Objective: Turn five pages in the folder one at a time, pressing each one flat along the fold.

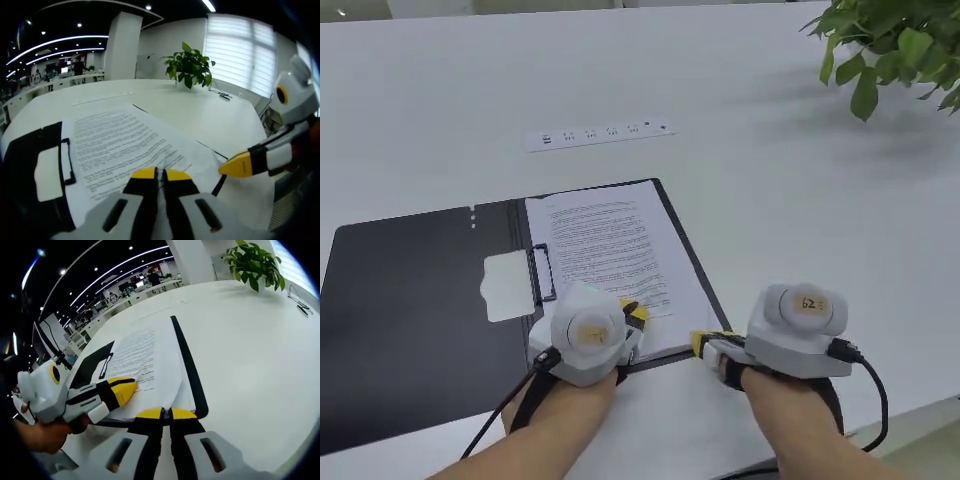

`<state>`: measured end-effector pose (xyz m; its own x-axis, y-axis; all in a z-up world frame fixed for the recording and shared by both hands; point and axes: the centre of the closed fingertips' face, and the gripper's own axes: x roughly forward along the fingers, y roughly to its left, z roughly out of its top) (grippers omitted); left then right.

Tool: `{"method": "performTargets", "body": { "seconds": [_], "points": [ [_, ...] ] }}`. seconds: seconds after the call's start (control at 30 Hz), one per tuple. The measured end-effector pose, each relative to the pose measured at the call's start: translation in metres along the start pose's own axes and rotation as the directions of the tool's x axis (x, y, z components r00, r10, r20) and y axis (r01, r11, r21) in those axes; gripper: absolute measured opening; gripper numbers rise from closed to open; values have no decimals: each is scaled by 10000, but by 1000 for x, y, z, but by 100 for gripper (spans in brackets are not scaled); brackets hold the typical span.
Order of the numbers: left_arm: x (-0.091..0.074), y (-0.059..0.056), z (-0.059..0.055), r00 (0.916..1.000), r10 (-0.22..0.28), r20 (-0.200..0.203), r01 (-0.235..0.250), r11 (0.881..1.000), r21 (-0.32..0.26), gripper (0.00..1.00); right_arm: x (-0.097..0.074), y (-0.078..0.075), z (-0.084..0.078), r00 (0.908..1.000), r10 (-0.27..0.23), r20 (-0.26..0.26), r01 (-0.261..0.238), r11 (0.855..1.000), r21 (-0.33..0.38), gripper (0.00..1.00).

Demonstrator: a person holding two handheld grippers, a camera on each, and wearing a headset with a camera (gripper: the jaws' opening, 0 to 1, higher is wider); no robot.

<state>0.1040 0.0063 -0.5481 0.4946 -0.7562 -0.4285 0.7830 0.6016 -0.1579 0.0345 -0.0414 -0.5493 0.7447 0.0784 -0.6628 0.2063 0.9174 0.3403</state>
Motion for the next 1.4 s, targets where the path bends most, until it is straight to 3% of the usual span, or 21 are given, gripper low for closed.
{"method": "performTargets", "body": {
  "seconds": [0.3,0.4,0.47,0.5,0.6,0.67,0.83,1.03,1.17,1.27,1.4],
  "points": [
    [-1,-1,1,10000,38,-54,-39,9998,-188,5,-6,1,5,9994,53,337,-84,9957,925,0],
    [-4,0,2,9999,-42,-124,35,9980,-627,7,-11,5,10,9971,350,682,-451,9871,1538,0],
    [-7,-3,3,9992,-349,-208,323,9933,-1110,11,-14,6,12,9964,313,785,-415,9904,1318,0],
    [-9,-2,4,9992,-347,-198,325,9943,-1015,13,-15,8,14,9954,361,884,-476,9901,1323,0],
    [-20,2,12,9995,-295,81,301,9959,-854,25,-20,13,21,9910,507,1238,-695,9859,1525,0],
    [-27,4,19,9986,-367,383,410,9920,-1190,28,-22,18,26,9874,650,1442,-869,9847,1508,0],
    [-54,20,31,9978,-138,654,199,9954,-939,37,-34,42,43,9690,1233,2140,-1551,9781,1386,0],
    [-88,41,36,9952,173,960,-93,9965,-830,40,-45,69,60,9515,1602,2628,-1863,9794,775,0],
    [-108,55,35,9938,480,1002,-400,9960,-803,43,-49,86,66,9408,1915,2798,-2165,9744,611,0],
    [-124,66,34,9921,723,1021,-636,9943,-855,43,-53,103,70,9315,2257,2851,-2367,9716,41,0],
    [-149,81,35,9836,1210,1335,-1051,9872,-1203,45,-56,132,72,9177,2786,2831,-2740,9601,-568,0]
  ]
}}
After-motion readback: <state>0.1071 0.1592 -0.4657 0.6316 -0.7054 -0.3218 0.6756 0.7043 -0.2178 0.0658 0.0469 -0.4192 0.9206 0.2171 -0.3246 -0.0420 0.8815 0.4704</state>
